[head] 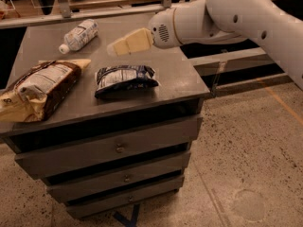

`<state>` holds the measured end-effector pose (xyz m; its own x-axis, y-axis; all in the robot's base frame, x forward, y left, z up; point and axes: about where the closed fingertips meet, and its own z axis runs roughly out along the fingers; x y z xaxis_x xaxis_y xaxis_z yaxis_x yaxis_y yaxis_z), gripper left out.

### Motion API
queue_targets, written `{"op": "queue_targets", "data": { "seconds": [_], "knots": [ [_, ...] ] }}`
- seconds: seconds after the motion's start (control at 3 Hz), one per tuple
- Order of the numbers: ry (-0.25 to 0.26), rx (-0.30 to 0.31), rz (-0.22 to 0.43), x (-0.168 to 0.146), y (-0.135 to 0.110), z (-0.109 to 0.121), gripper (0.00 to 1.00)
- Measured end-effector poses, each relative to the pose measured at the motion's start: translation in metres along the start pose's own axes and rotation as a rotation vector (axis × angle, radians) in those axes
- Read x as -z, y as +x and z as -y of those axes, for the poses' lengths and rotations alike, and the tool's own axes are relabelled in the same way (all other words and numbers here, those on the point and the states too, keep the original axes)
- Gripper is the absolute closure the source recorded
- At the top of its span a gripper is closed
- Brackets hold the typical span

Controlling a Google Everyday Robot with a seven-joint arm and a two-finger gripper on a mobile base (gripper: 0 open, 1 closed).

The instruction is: Move blue chip bag near brown chip bag

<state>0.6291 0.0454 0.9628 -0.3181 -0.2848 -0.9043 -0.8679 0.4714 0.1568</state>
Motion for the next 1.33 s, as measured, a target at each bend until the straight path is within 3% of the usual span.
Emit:
{"op": "queue_targets", "data": {
  "seconds": [0.33,0.67,1.0,1.33],
  "knots": [
    [0.076,-0.003,-0.014,0.009,0.006,0.022,0.00],
    [0.186,0.007,-0.015,0.025,0.008,0.053,0.00],
    [0.310,0.020,-0.020,0.043,0.010,0.088,0.00],
    [0.465,0.027,-0.032,0.060,0.015,0.118,0.00]
  ]
}}
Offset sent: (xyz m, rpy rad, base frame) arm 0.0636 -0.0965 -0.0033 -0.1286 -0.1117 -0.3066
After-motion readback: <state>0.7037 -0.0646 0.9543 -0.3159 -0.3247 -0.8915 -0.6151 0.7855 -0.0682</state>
